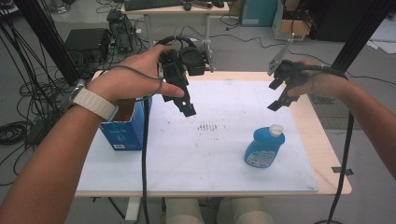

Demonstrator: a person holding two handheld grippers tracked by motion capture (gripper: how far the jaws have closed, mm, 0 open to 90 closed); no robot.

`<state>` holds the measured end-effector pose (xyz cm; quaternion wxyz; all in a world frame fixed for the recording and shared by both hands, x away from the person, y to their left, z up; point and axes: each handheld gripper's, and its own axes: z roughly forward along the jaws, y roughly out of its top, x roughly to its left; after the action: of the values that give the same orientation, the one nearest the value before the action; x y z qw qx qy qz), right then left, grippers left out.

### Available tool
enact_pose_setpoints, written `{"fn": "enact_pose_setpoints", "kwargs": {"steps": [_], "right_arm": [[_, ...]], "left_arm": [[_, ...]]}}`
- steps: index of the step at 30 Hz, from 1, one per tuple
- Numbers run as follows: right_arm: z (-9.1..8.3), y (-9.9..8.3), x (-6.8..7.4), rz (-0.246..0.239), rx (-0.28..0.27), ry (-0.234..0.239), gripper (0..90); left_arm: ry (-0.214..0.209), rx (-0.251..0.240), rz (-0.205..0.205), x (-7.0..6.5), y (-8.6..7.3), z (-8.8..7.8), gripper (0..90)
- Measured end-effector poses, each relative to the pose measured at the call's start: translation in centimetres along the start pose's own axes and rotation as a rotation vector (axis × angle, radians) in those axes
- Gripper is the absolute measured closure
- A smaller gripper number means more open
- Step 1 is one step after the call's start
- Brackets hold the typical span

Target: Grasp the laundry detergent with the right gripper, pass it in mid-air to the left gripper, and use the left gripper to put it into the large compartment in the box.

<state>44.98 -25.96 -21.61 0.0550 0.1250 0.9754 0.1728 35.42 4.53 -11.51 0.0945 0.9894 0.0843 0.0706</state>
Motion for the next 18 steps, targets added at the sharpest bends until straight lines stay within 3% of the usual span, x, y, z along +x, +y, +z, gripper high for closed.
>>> {"fn": "enact_pose_setpoints", "kwargs": {"steps": [3, 7, 9, 10, 11, 14, 15, 16, 18], "right_arm": [[-0.15, 0.04, -0.16, 0.0, -0.019, 0.001, 10.3], [-0.39, 0.1, -0.25, 0.004, -0.004, -0.008, 9.8], [-0.36, 0.21, -0.26, -0.018, -0.015, -0.011, 9.5], [-0.43, 0.19, -0.04, 0.002, -0.008, -0.009, 9.5], [-0.44, 0.2, -0.14, -0.024, -0.005, -0.007, 9.5], [-0.42, 0.17, 0.13, 0.002, -0.007, -0.006, 9.5], [-0.42, 0.17, -0.03, -0.028, -0.009, -0.008, 9.5], [-0.42, 0.17, -0.03, -0.028, -0.009, -0.008, 9.5], [-0.59, 0.2, 0.31, 0.005, -0.006, -0.014, 8.5]], "left_arm": [[0.0, 0.004, -0.003, 0.07, 0.05, -0.08, 10.6], [0.008, 0.0, -0.005, -0.01, 0.08, -0.2, 10.6], [0.007, 0.0, -0.002, -0.01, 0.11, -0.21, 10.6], [0.009, -0.001, -0.003, 0.0, 0.11, -0.18, 10.6], [0.007, -0.001, -0.005, -0.01, 0.12, -0.14, 10.6], [0.007, -0.004, -0.006, -0.05, 0.13, -0.02, 10.6], [0.005, -0.005, -0.005, -0.06, 0.12, 0.04, 10.5], [0.004, -0.004, -0.004, -0.07, 0.1, 0.12, 10.5], [0.001, -0.001, -0.007, -0.05, 0.02, 0.27, 10.5]]}}
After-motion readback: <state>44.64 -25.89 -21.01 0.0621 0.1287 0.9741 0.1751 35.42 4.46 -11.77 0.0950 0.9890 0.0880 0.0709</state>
